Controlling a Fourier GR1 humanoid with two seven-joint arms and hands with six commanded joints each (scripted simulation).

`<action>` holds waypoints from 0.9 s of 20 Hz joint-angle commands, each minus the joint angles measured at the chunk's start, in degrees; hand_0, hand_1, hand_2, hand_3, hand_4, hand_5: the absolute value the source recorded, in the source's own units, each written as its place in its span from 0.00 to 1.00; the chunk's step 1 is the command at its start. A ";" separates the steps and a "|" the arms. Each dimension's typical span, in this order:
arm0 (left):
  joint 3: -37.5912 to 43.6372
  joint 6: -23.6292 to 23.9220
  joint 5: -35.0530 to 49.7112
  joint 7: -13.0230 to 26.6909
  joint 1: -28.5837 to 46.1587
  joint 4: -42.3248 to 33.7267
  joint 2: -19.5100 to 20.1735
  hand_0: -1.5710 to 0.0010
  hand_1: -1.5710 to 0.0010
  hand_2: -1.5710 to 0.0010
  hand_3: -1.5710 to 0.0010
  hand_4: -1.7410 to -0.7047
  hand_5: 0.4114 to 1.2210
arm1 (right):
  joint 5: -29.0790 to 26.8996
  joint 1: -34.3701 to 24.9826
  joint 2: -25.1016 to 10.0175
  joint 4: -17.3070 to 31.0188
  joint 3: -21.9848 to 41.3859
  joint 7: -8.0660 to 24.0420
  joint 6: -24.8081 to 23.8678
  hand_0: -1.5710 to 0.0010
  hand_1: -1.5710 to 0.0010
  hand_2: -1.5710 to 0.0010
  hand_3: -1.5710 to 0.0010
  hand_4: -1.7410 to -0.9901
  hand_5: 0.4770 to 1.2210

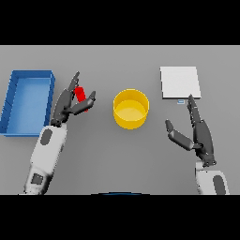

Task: Pick up the red beaker and tilt it to pour out 1 green nut into yellow bowl. Pick up the yellow bowl and place it on the metallic measuring scale.

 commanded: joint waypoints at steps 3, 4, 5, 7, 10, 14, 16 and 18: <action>1.23 0.37 0.73 -2.59 -1.91 3.95 -0.95 1.00 1.00 1.00 1.00 0.39 0.35 | 0.84 0.37 0.30 0.15 0.46 -0.20 -0.40 1.00 1.00 1.00 1.00 0.64 0.22; 1.57 0.60 1.00 -3.23 -2.07 4.49 -1.24 1.00 1.00 1.00 1.00 0.38 0.36 | 1.06 0.05 0.49 0.60 0.53 0.36 -0.58 1.00 1.00 1.00 1.00 0.64 0.22; 2.18 1.10 1.46 -4.32 -2.50 5.30 -1.74 1.00 0.98 0.96 0.98 0.35 0.39 | 1.00 0.11 -0.02 0.10 0.33 0.30 -0.41 1.00 1.00 1.00 1.00 0.64 0.22; 3.48 1.61 2.64 -4.04 -4.02 6.18 -2.17 0.82 0.79 0.77 0.81 0.28 0.46 | 1.42 1.03 0.17 -0.43 0.58 -0.28 -0.76 1.00 1.00 1.00 1.00 0.64 0.22; 3.26 3.63 1.21 -2.66 -4.94 7.00 -2.21 0.46 0.44 0.43 0.47 0.19 0.72 | 0.90 -0.13 -0.13 -0.04 -0.19 0.95 -0.90 1.00 1.00 1.00 1.00 0.65 0.23; 1.31 3.30 -0.48 -5.21 -4.96 7.77 -2.31 0.19 0.18 0.17 0.24 0.19 0.89 | 0.43 -0.61 -0.26 0.80 -0.62 0.37 -0.76 1.00 1.00 1.00 1.00 0.65 0.22; 1.28 3.36 -0.66 -2.34 -4.71 6.52 -2.75 0.12 0.12 0.11 0.16 0.23 0.93 | 0.54 -0.04 0.00 0.76 -0.23 0.06 -0.57 1.00 1.00 1.00 1.00 0.64 0.23; 1.49 4.55 0.16 -3.06 -4.29 5.91 -3.28 0.08 0.07 0.07 0.10 0.15 0.91 | 0.23 0.36 0.25 0.26 -0.33 -0.12 -0.70 1.00 1.00 1.00 1.00 0.65 0.22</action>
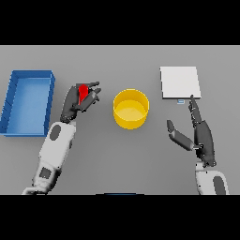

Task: Pick up the red beaker and tilt it to pour out 1 green nut into yellow bowl. Pick up the yellow bowl and place it on the metallic measuring scale.

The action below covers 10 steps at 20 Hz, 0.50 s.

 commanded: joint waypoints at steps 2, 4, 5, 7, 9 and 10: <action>0.50 0.63 1.45 -0.49 -0.04 -1.11 -0.03 0.05 0.05 0.05 0.06 0.09 0.89 | 0.16 0.15 0.25 -0.10 0.38 -0.39 0.08 1.00 1.00 1.00 1.00 0.64 0.23; 0.58 1.03 3.06 -0.66 0.59 -4.07 -0.02 0.03 0.03 0.03 0.04 0.06 0.88 | 0.33 0.26 -0.56 0.19 -0.19 -0.42 -0.02 1.00 1.00 1.00 1.00 0.64 0.23; 0.19 1.68 2.83 -0.08 0.32 -4.83 0.21 0.03 0.02 0.02 0.03 0.05 0.87 | 0.70 0.51 -0.31 -0.08 0.24 -0.66 -0.10 1.00 1.00 1.00 1.00 0.64 0.23; -1.56 2.29 1.88 1.32 0.02 -7.37 0.74 0.02 0.02 0.02 0.02 0.03 0.87 | 1.14 0.44 -0.32 -0.04 0.43 -1.47 -0.22 1.00 1.00 1.00 1.00 0.64 0.24; -3.93 1.65 0.09 3.93 -1.05 -9.76 2.60 0.01 0.01 0.01 0.01 0.02 0.87 | 1.28 0.44 -0.45 -0.05 0.47 -1.46 -0.17 1.00 1.00 1.00 1.00 0.64 0.24; -5.73 1.18 -1.49 5.27 -1.46 -10.88 3.71 0.01 0.01 0.01 0.01 0.02 0.87 | 1.54 0.59 -0.51 -0.33 0.62 -1.66 -0.22 1.00 1.00 1.00 1.00 0.64 0.25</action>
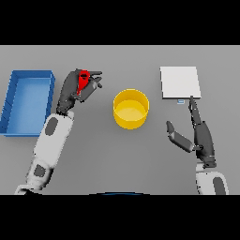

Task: Pick up the red beaker and tilt it to pour out 1 green nut into yellow bowl. Pick up the yellow bowl and place it on the metallic measuring scale.

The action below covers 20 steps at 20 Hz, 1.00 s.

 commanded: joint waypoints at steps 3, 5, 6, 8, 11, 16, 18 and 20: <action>-5.68 -1.95 -5.23 6.22 -1.02 -1.85 3.17 0.00 0.00 0.00 0.01 0.01 0.88 | 0.97 0.09 -0.04 0.23 0.20 0.48 -0.50 1.00 1.00 1.00 1.00 0.65 0.26; -7.61 -2.71 -6.83 8.26 -2.08 -1.69 4.28 0.00 0.00 0.00 0.01 0.01 0.87 | 0.90 0.19 -0.31 0.37 -0.09 0.93 -0.49 1.00 1.00 1.00 1.00 0.65 0.27; -8.33 -2.89 -7.40 9.00 -2.76 -1.26 4.66 0.00 0.00 0.00 0.01 0.01 0.87 | 0.93 -0.26 -0.26 0.46 0.15 1.40 -0.24 1.00 1.00 1.00 1.00 0.65 0.27; -9.33 -3.04 -8.22 9.76 -4.31 -0.02 5.40 0.00 0.00 0.00 0.01 0.01 0.87 | 0.76 -0.49 -0.30 0.27 0.17 1.95 -0.02 1.00 1.00 1.00 1.00 0.65 0.27; -13.88 -2.91 -13.57 13.59 -7.16 1.42 7.04 0.00 0.00 0.00 0.00 0.00 0.88 | 0.19 -0.29 -0.40 -0.62 0.05 2.26 0.36 1.00 1.00 1.00 1.00 0.65 0.28; -24.36 -5.70 -24.92 18.31 -13.03 4.13 10.67 0.00 0.00 0.00 0.00 0.00 0.91 | 0.60 0.52 0.50 -1.09 1.02 2.56 0.43 1.00 1.00 1.00 1.00 0.64 0.29; -27.21 -6.88 -27.78 18.24 -15.62 6.07 11.48 0.00 0.00 0.00 0.00 0.00 0.94 | 0.53 0.55 0.39 -0.74 0.85 2.18 0.44 1.00 1.00 1.00 1.00 0.63 0.30; -30.09 -8.08 -30.39 17.89 -17.70 7.08 12.22 0.00 0.00 0.00 0.00 0.00 0.96 | 0.48 0.29 0.29 -1.06 0.49 2.72 0.11 1.00 1.00 1.00 1.00 0.62 0.31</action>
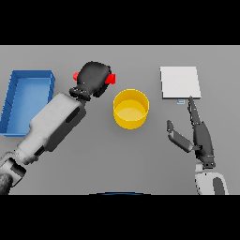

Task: Pick up the red beaker and tilt it to pour out 1 green nut into yellow bowl. Pick up the yellow bowl and place it on the metallic measuring scale.

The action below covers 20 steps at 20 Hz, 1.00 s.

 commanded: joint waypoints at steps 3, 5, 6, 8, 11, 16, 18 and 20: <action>-3.64 -3.88 -2.66 -1.41 -3.12 0.37 1.77 0.00 0.00 0.00 0.00 0.07 0.98 | -0.48 0.40 0.45 -0.07 0.17 -0.91 0.24 1.00 1.00 1.00 1.00 0.61 0.30; -7.12 -7.00 -4.89 -2.02 -5.35 1.34 2.24 0.00 0.00 0.00 0.11 0.05 0.99 | -1.50 -0.15 0.60 0.33 -0.35 -0.70 0.47 1.00 1.00 1.00 1.00 0.60 0.29; -8.92 -8.74 -5.82 -2.31 -6.56 1.58 1.95 0.00 0.00 0.00 0.16 0.04 0.99 | -1.81 -0.45 0.94 0.40 -0.52 -0.27 0.26 1.00 1.00 1.00 1.00 0.60 0.28; -11.89 -10.67 -7.41 -4.11 -8.75 2.34 1.66 0.00 0.00 0.00 0.15 0.03 0.99 | -1.83 -0.63 1.59 1.37 -0.51 -0.52 -0.06 1.00 1.00 1.00 1.00 0.60 0.26; -16.43 -12.53 -10.13 -7.67 -12.63 5.97 1.04 0.00 0.00 0.00 0.08 0.02 1.00 | -3.89 0.51 1.50 0.44 -1.23 -2.33 0.84 1.00 1.00 1.00 1.00 0.59 0.24; -24.35 -16.10 -14.77 -9.13 -16.06 8.11 0.03 0.00 0.00 0.00 0.03 0.01 1.00 | -2.75 0.06 2.62 1.92 -0.85 -1.56 -0.36 1.00 1.00 1.00 1.00 0.60 0.21; -26.71 -16.39 -16.23 -9.88 -17.62 9.12 -0.26 0.00 0.00 0.00 0.02 0.00 1.00 | -2.37 -0.20 2.13 1.46 -1.24 -1.85 -0.88 1.00 1.00 1.00 1.00 0.60 0.20; -28.90 -15.53 -17.74 -11.12 -19.49 10.94 -0.54 0.00 0.00 0.00 0.01 0.00 1.00 | -2.17 -0.36 1.84 1.70 -1.33 -0.81 -0.87 1.00 1.00 1.00 1.00 0.62 0.18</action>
